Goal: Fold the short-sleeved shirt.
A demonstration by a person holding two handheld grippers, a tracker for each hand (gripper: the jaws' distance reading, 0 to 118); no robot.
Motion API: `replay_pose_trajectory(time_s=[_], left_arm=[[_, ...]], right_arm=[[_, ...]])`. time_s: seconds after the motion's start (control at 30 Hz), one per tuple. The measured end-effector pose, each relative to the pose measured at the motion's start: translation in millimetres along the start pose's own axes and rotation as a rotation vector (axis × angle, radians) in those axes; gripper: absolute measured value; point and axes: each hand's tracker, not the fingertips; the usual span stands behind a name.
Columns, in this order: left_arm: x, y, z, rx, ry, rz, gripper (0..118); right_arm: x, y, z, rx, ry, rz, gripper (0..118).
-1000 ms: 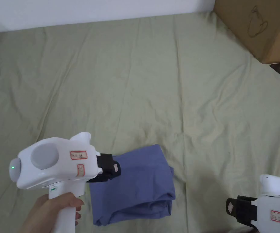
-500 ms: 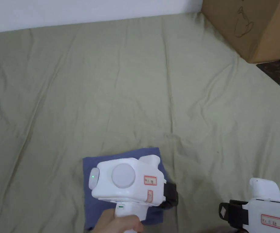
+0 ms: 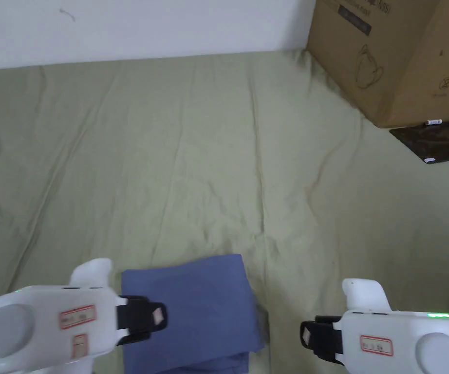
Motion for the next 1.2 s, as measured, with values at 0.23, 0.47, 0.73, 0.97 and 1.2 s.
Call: replay_pose_trajectory(time_s=[0.23, 0.47, 0.73, 0.97, 1.2], left_arm=[[-74.7, -19.6, 37.8, 0.027, 0.061, 0.162, 0], [-104.9, -37.8, 20.7, 0.009, -0.046, 0.282, 62], [-102.5, -18.8, -36.9, -0.045, -0.298, 0.295, 110], [-103.1, 6.2, -81.2, -0.071, -0.401, 0.331, 105], [-109.3, -5.1, -104.1, -0.091, -0.43, 0.415, 28]], right_arm=[[-65.5, 39.1, -33.4, -0.002, 0.122, 0.137, 3], [-96.5, 50.3, -101.3, -0.116, -0.019, 0.256, 3], [-79.6, 47.9, -100.8, -0.107, 0.052, 0.13, 3], [-79.0, 45.7, -101.2, -0.098, 0.051, 0.116, 3], [-90.2, 45.5, -92.3, -0.085, 0.018, 0.126, 3]])
